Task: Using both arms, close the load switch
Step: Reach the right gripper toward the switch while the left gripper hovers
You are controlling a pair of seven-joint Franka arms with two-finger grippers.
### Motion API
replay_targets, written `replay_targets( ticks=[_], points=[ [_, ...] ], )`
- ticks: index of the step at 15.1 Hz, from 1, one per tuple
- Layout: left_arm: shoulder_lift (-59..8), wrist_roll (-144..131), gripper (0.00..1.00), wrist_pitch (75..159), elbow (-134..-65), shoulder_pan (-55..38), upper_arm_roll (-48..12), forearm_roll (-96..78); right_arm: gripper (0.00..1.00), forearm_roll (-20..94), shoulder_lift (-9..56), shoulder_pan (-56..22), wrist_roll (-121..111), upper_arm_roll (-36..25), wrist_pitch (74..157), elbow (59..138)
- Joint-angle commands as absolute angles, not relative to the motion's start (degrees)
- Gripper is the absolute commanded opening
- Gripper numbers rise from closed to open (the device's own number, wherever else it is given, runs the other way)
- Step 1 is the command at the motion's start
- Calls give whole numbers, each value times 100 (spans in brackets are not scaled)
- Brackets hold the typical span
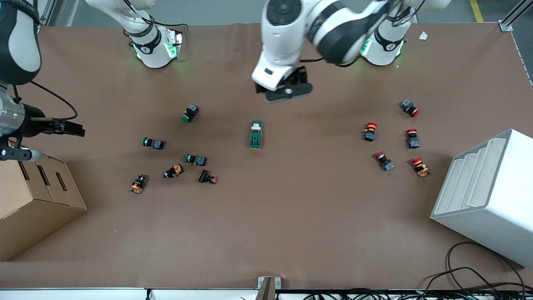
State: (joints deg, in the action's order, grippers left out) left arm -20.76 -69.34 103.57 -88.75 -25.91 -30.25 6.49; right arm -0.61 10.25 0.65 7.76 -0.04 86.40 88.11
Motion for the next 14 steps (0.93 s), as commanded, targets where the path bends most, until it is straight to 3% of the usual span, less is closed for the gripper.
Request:
replay_targets(
  ticks=[1, 5, 9, 14],
  points=[
    [-2320, -7478, 100, 10704, -8938, -2986, -3006, 887, 100, 218, 984, -298, 1930, 26, 8709, 9043],
    [-2461, -8619, 100, 11397, -9666, -3488, -3023, 1879, 100, 711, 1168, -711, 2968, 26, 9113, 9394],
    [-2522, -9533, 99, 12136, -10457, -3954, -3023, 2870, 100, 1019, 1187, -1351, 4058, 26, 10096, 10140],
    [-3171, -11211, 98, 12419, -10670, -4438, -3023, 4969, 100, 1264, 1265, -2292, 5325, 26, 11634, 10985]
  ],
)
